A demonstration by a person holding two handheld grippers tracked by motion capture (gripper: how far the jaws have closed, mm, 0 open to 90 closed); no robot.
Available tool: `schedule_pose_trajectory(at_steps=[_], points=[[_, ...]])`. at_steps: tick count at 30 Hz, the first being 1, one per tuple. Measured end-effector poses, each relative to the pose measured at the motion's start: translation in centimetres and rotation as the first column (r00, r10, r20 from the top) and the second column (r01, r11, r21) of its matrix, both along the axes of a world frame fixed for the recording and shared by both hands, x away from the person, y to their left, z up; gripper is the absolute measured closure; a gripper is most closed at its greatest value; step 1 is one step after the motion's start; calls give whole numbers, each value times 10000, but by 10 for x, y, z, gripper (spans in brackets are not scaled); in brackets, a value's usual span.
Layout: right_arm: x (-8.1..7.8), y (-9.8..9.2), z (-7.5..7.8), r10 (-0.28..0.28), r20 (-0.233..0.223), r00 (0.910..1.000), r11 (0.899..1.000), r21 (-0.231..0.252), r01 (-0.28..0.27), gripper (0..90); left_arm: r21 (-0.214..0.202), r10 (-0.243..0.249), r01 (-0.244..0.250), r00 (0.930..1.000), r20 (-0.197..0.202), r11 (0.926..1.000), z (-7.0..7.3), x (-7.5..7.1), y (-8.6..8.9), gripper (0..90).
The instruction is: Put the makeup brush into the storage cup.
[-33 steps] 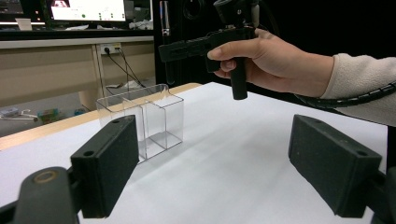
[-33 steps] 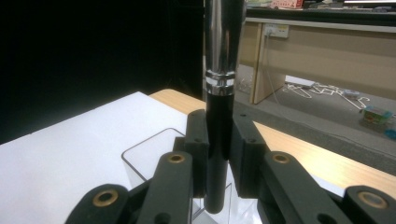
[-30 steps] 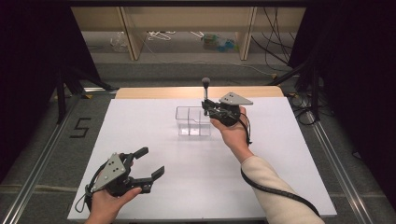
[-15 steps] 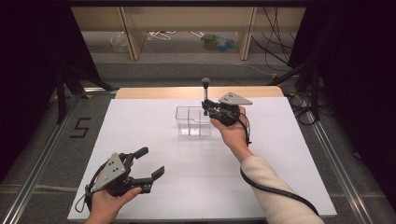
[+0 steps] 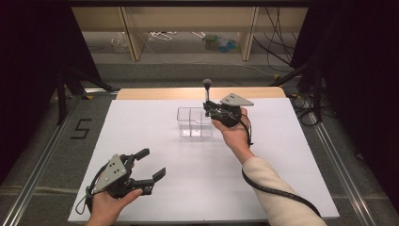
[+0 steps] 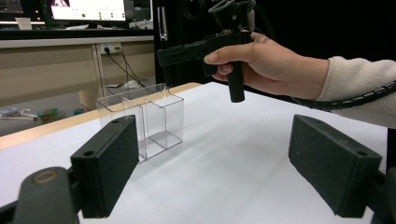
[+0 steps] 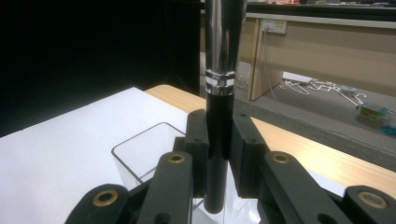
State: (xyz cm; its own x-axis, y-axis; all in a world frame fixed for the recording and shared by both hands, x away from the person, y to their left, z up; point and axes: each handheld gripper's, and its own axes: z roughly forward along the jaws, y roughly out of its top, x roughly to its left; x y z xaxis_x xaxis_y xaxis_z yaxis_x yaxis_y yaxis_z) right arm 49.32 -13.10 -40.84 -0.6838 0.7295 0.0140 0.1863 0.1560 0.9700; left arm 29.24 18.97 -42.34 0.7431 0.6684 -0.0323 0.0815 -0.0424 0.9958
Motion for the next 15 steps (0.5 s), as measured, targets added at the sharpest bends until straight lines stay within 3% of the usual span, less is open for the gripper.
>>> schedule_pose_trajectory(at_steps=[10,13,15], points=[[1,0,-3,-18,-78,10000,10000,-51,17,793,14,-6,6,10000,18,10000,0,0,0,161],[0,0,-3,-15,-282,9996,10000,-7,15,794,17,-6,6,10000,16,10000,0,0,0,161],[1,-1,-3,-39,-126,9999,10000,-83,38,793,-3,-2,2,10000,-4,10000,0,0,0,161]])
